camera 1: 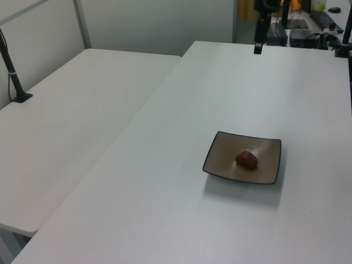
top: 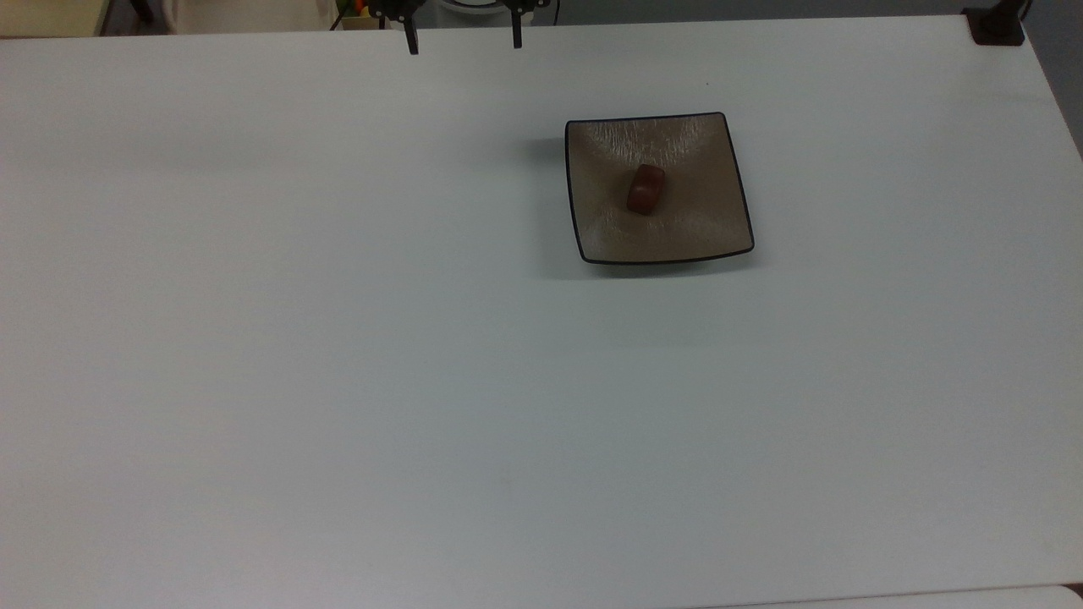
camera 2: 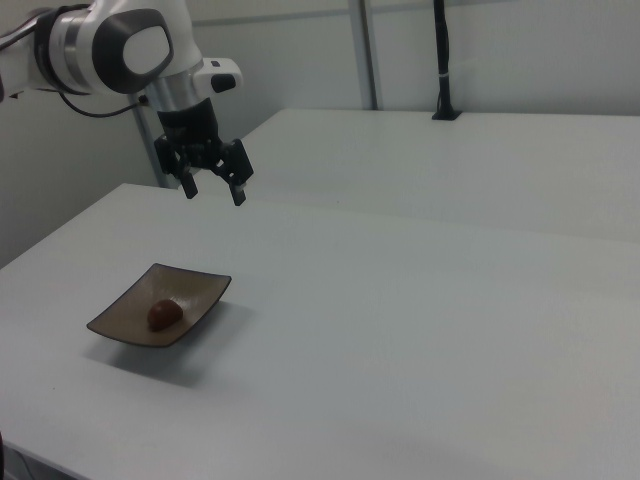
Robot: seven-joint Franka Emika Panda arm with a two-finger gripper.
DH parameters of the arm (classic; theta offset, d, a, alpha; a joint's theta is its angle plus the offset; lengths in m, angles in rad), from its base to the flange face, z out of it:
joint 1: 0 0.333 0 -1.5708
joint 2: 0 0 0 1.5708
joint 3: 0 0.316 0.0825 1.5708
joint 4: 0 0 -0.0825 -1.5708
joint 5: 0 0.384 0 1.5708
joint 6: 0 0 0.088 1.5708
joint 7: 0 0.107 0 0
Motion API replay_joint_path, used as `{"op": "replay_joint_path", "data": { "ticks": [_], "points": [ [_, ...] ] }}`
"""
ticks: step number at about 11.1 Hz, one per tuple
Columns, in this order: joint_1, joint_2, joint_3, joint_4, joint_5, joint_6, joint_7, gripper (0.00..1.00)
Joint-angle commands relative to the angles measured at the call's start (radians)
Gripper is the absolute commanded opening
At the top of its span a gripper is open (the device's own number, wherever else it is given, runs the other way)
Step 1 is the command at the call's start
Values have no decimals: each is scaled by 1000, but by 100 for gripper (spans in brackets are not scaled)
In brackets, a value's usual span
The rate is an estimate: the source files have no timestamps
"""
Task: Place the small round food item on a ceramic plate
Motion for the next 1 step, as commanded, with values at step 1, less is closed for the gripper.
{"op": "replay_joint_path", "data": {
  "ticks": [1],
  "points": [
    [4,-28,2,-38,9,23,-10,100]
  ]
}}
